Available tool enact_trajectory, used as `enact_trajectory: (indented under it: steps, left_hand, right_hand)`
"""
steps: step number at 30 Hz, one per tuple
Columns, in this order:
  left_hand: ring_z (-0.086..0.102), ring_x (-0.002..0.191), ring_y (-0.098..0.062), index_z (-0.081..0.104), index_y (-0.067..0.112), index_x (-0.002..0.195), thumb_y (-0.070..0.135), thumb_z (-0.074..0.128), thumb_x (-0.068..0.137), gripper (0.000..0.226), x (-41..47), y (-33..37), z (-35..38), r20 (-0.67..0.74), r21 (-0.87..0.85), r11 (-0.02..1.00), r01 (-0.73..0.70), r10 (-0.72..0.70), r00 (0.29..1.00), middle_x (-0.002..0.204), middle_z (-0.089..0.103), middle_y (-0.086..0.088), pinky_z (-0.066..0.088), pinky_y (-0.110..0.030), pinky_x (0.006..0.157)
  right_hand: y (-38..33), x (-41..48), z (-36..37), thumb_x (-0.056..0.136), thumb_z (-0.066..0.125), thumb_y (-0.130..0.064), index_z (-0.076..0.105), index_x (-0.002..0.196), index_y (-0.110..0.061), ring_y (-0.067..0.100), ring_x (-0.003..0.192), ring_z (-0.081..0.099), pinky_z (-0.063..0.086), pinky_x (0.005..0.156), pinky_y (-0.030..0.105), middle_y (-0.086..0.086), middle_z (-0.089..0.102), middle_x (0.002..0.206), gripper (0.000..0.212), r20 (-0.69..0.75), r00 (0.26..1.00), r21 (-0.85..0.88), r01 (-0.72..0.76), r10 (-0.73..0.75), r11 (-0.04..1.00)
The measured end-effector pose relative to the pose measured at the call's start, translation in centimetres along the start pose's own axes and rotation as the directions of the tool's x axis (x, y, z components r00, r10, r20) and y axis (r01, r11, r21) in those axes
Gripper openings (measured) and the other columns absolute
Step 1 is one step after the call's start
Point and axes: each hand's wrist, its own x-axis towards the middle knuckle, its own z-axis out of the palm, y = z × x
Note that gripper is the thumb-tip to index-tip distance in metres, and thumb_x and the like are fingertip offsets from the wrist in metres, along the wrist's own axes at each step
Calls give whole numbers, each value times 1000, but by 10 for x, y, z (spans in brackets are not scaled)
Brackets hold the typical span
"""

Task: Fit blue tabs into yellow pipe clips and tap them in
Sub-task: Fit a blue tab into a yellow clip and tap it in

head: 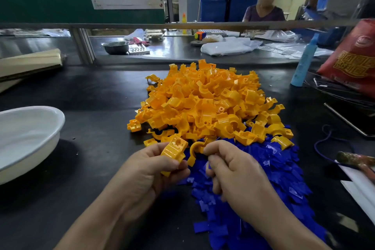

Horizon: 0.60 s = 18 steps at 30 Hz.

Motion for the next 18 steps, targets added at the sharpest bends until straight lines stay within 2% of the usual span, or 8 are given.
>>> enact_trajectory:
  steps: [2, 4, 7, 8, 9, 11, 14, 18]
  left_hand:
    - [71, 74, -27, 75, 4, 91, 3, 81, 63, 29, 0, -4, 4, 42, -8, 1000, 11, -11, 999, 80, 68, -16, 60, -39, 68]
    - [70, 72, -24, 78, 13, 77, 18, 84, 64, 15, 1, -8, 7, 56, 33, 999, 12, -14, 998, 75, 68, -12, 59, -39, 70]
    - [67, 79, -26, 75, 19, 79, 32, 83, 61, 24, 0, -14, 8, 64, 139, 990, -4, -5, 998, 84, 69, -12, 56, -42, 78]
    - [67, 80, -26, 74, 19, 81, 33, 82, 61, 25, 0, -15, 8, 63, 154, 988, -16, 6, 998, 87, 70, -12, 56, -41, 77]
    - [68, 81, -27, 74, 19, 83, 32, 82, 63, 25, -1, -15, 8, 57, 168, 985, -32, 22, 998, 90, 71, -12, 57, -38, 73]
    - [70, 78, -26, 75, 21, 85, 32, 85, 66, 24, -3, -15, 10, 44, 210, 974, -82, 74, 996, 91, 74, -12, 57, -33, 66]
    - [73, 78, -23, 71, 27, 92, 38, 87, 60, 37, -4, -17, 14, 33, 314, 939, -140, 137, 990, 90, 75, -8, 56, -29, 63]
    - [74, 79, -21, 62, 22, 108, 32, 81, 62, 51, -5, -21, 20, 57, 389, 904, -177, 168, 984, 88, 76, -5, 57, -25, 61]
  right_hand:
    - [-3, 0, 1, 99, 45, -18, 62, 99, -35, 12, 54, 62, 52, 48, 23, -4, 67, 75, 24, 61, 991, 277, -128, 115, 952]
    - [-5, 1, 0, 97, 49, -15, 62, 106, -22, 18, 60, 66, 54, 53, 28, 2, 70, 76, 17, 122, 975, 482, -222, 186, 848]
    - [-6, 4, -5, 91, 55, -5, 59, 111, -13, 28, 74, 71, 57, 61, 31, 12, 73, 86, 22, 197, 954, 679, -299, 225, 671]
    - [-6, 4, -6, 90, 54, -1, 59, 112, -12, 30, 77, 72, 58, 62, 31, 14, 73, 89, 24, 208, 953, 701, -301, 219, 646]
    - [-7, 3, -6, 91, 54, -1, 59, 111, -13, 30, 78, 72, 58, 62, 31, 14, 73, 89, 24, 205, 958, 692, -288, 202, 663]
    - [-8, 0, -5, 93, 53, -9, 65, 104, -22, 28, 76, 72, 58, 62, 31, 10, 72, 87, 21, 164, 976, 585, -211, 141, 783]
    - [-9, -5, -5, 94, 54, -22, 69, 94, -39, 17, 68, 70, 56, 57, 21, -1, 69, 81, 22, 55, 998, 288, -36, 21, 957]
    - [-8, -7, -4, 93, 54, -26, 63, 94, -48, 4, 76, 64, 51, 61, 13, -18, 62, 87, 23, -22, 984, -26, 177, -178, 984]
